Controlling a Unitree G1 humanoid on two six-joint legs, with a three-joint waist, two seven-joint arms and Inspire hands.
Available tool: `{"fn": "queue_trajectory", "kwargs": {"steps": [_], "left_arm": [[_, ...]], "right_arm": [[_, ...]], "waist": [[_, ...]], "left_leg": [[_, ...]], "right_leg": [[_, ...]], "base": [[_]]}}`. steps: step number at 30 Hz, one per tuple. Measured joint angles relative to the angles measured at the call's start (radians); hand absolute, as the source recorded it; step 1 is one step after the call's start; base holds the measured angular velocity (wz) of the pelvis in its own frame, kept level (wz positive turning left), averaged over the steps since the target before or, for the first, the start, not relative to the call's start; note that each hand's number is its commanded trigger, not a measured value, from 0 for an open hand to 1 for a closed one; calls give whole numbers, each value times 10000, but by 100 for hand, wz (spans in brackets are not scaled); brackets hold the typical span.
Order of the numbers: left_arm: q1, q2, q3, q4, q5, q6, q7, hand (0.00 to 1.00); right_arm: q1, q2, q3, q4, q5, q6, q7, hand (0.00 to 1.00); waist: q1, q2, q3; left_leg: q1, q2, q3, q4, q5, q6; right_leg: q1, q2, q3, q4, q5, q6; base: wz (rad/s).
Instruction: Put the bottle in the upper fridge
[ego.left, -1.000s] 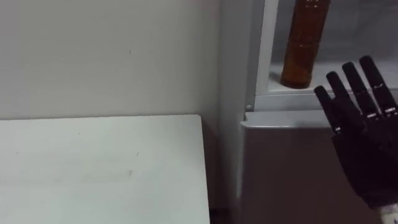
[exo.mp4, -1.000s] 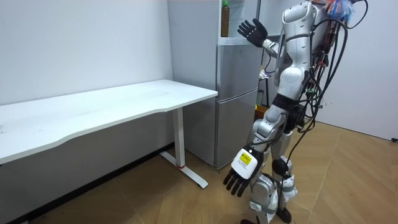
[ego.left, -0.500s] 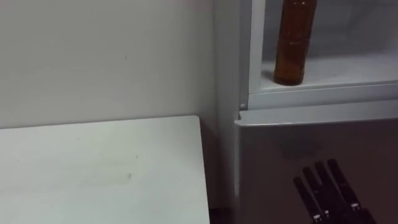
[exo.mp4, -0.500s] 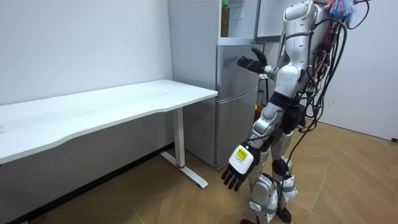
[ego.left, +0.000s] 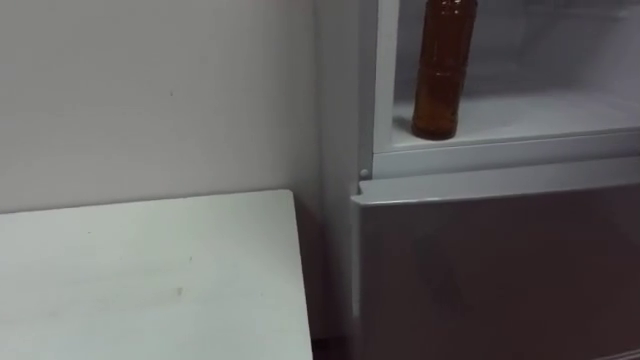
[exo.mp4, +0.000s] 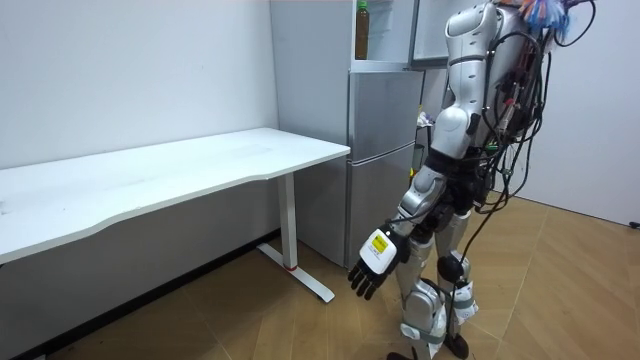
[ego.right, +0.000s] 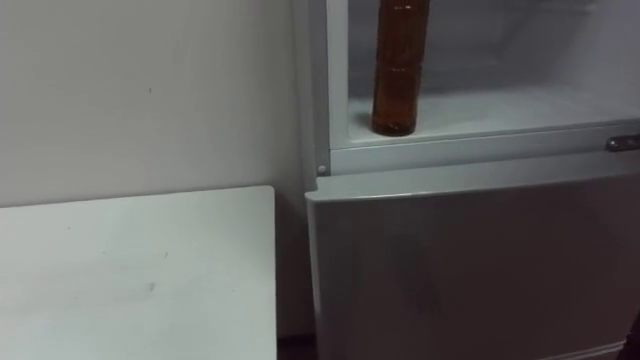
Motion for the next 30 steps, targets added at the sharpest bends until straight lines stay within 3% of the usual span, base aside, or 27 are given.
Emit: {"fn": "queue_trajectory", "kwargs": {"steps": [7, 18, 26, 30], "left_arm": [[72, -20, -12, -162, -544, -209, 57, 0], [50, -17, -26, -323, -575, -279, -43, 0], [49, -9, 199, -328, -554, -395, 19, 0], [82, 42, 574, -325, -553, -481, 57, 0]], "right_arm": [[-32, 79, -88, 1024, -431, -10, -1096, 0], [-555, 155, -212, 1791, -995, -11, -1684, 0], [-774, 180, -959, 1492, -757, -178, -2483, 0], [-829, 158, -1824, 604, -1127, -340, -3310, 0]], "waist": [[-118, -43, 18], [-159, -63, 69], [-242, -86, 82], [-332, -117, 106]], "left_leg": [[120, 10, 174, -57, -31, 5], [198, -6, 199, -156, -29, 4], [224, -36, 183, -244, -31, 5], [234, -55, 215, -286, -30, 4]], "right_leg": [[22, 1, 64, 29, 0, 4], [42, -11, 46, 6, -5, 12], [31, -26, 58, 0, -54, 42], [16, -33, 62, 9, -86, 55]], "base": [[-6], [0], [0], [0]]}}
